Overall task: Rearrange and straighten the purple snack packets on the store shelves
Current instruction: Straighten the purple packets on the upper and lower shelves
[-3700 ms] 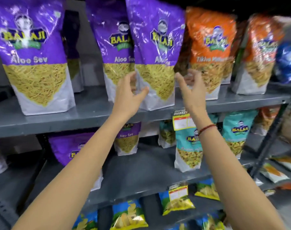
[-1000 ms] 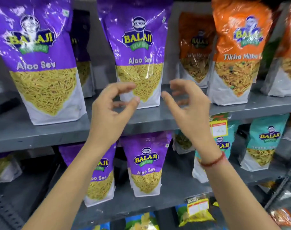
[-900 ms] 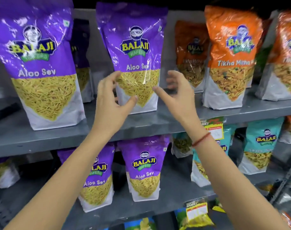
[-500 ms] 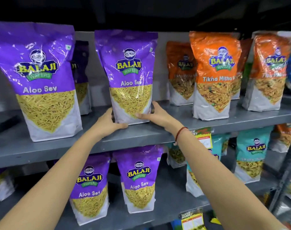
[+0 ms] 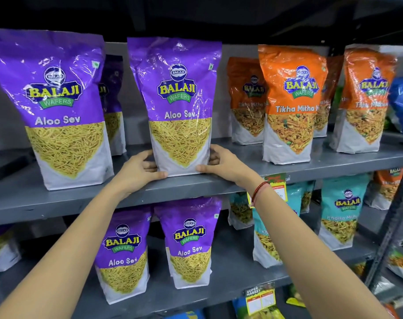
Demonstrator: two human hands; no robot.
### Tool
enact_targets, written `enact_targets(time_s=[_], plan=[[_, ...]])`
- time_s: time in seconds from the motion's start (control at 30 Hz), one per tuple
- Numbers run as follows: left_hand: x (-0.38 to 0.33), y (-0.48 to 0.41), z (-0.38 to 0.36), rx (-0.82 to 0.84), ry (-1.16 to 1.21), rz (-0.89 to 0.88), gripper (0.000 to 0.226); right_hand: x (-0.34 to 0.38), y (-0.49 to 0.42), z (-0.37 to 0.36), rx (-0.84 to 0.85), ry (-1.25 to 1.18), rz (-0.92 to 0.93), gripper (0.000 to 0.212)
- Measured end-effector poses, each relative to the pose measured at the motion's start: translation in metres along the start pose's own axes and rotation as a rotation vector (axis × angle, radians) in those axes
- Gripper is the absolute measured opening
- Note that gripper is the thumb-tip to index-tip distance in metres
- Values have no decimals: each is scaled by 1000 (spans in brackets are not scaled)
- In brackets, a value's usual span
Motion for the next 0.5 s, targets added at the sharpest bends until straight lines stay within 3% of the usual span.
enact_targets(time_s=[0.17,0.5], plan=[[2,0,2,-10,-1,-1,92,0,0,0,11,-26,5,70],[-8,3,-5,36,-61,-113,74,-4,1,5,-63,-77,-12,59]])
Point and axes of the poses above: each hand's wrist, its own y-axis away from the middle knuckle, its own z-axis out of the back of the hand, x = y × z, the point moved 6 cm from there along -y, towards the middle knuckle, and after that the axes turned 5 degrees about -y, right-handed, at the moved point
